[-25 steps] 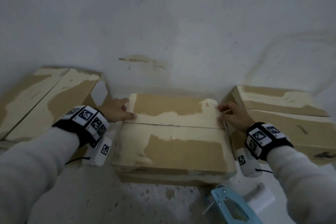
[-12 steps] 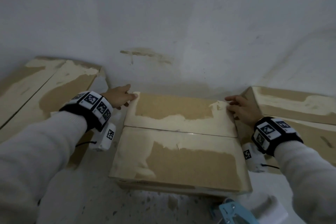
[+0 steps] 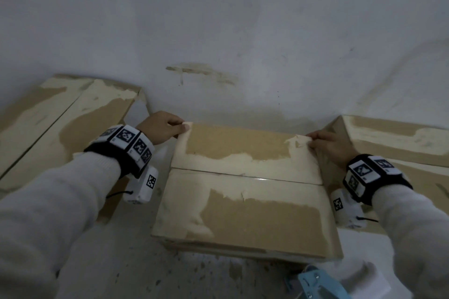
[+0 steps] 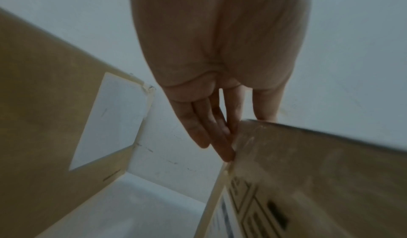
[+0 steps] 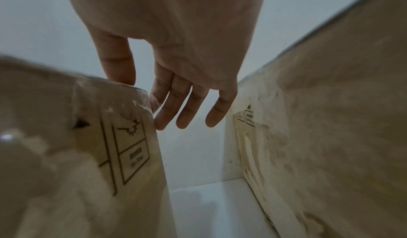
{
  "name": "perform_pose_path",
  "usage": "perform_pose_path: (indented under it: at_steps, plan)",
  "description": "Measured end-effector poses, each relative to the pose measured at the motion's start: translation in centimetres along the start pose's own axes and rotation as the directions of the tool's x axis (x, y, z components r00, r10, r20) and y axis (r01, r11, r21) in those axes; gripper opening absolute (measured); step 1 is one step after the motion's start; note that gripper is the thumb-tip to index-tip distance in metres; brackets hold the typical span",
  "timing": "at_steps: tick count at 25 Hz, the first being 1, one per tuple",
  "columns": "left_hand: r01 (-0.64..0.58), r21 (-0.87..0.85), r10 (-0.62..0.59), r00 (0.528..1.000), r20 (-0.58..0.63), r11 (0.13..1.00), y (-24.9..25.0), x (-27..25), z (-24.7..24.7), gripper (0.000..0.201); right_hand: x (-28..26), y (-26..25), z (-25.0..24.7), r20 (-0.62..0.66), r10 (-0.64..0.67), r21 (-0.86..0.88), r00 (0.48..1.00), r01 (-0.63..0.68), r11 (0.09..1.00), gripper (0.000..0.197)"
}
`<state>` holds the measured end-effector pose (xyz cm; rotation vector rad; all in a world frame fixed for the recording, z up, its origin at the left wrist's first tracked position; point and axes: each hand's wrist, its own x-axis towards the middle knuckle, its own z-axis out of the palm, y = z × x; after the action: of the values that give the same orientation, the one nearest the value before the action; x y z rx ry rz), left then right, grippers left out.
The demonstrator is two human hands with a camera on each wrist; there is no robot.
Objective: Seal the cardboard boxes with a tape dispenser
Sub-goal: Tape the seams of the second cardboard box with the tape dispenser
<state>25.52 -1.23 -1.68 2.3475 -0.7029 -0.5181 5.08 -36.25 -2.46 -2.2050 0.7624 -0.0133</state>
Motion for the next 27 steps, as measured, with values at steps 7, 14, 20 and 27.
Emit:
perform_pose_path:
  at_steps: [7, 14, 20, 27]
  plan:
    - [0.043, 0.060, -0.050, 0.992, 0.116, 0.997, -1.2, -0.7, 1.1, 0.051, -3.9, -1.2, 0.6, 0.015, 0.048, -0.150, 0.999, -0.046, 0.988, 0.044]
    - [0.021, 0.153, -0.035, 0.995, 0.090, 0.988, -0.9, -1.2, 1.7, 0.075, -5.1, -2.3, 1.4, 0.092, 0.102, -0.162, 0.990, -0.087, 0.983, 0.049]
    - [0.072, 0.129, -0.094, 0.980, 0.176, 0.989, 0.7, -4.5, 2.1, 0.058, -6.3, -1.4, 1.3, 0.086, 0.104, -0.225, 0.991, -0.082, 0.971, 0.047]
    - [0.060, -0.462, 0.027, 0.983, 0.180, 0.885, 0.0, -11.8, 4.7, 0.062, -14.7, 0.2, 2.1, 0.254, 0.079, 0.220, 0.964, -0.137, 0.966, 0.023]
